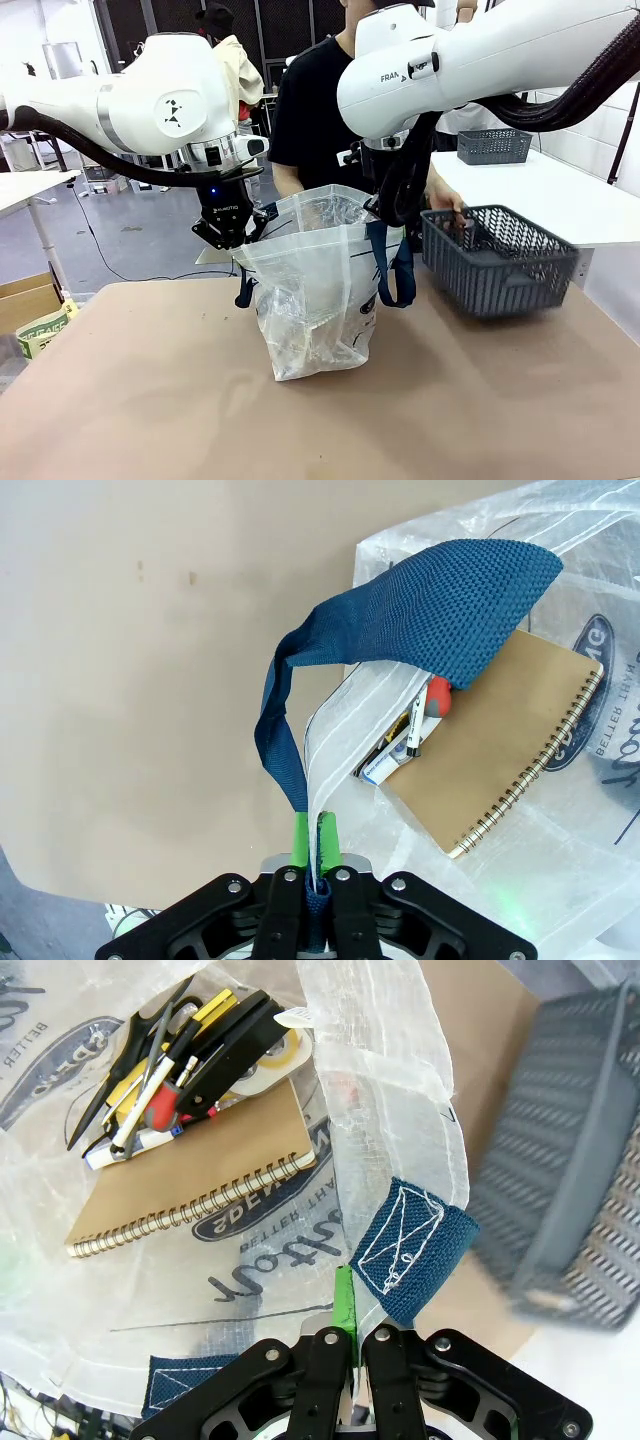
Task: Transfer purchased items from the store into the shopping bag.
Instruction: Move the Reusable shopping bag to the right side of the table.
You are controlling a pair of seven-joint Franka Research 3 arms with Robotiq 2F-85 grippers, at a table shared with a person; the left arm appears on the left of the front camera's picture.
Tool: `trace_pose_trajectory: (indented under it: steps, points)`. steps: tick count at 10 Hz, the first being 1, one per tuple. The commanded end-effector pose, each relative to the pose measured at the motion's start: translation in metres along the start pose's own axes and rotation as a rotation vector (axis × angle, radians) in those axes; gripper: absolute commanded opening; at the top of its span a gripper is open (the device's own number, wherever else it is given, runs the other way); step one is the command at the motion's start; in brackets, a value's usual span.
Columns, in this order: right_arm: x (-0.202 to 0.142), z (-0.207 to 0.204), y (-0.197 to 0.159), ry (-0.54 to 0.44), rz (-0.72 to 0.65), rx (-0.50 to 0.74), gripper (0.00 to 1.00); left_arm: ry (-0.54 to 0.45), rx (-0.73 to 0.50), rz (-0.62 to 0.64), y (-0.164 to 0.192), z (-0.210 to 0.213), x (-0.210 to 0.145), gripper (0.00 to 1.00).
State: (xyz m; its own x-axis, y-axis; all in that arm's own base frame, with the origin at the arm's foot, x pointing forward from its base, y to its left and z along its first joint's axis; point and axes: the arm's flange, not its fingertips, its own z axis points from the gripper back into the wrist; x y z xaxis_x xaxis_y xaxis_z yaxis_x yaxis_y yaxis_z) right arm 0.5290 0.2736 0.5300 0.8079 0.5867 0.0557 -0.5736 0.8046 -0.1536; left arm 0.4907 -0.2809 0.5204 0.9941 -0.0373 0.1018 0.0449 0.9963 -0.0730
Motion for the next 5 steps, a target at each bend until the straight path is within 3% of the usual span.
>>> trace_pose_trajectory:
  steps: [1, 5]
  points:
    - [-0.001, -0.001, 0.000, 0.004, -0.005, 0.000, 0.00, 0.001, 0.002, 0.002, 0.001, 0.000, 0.000, 0.00]
    - [0.004, 0.010, 0.010, -0.009, -0.118, 0.050, 0.00, -0.009, -0.075, -0.023, -0.015, 0.003, -0.001, 0.00]
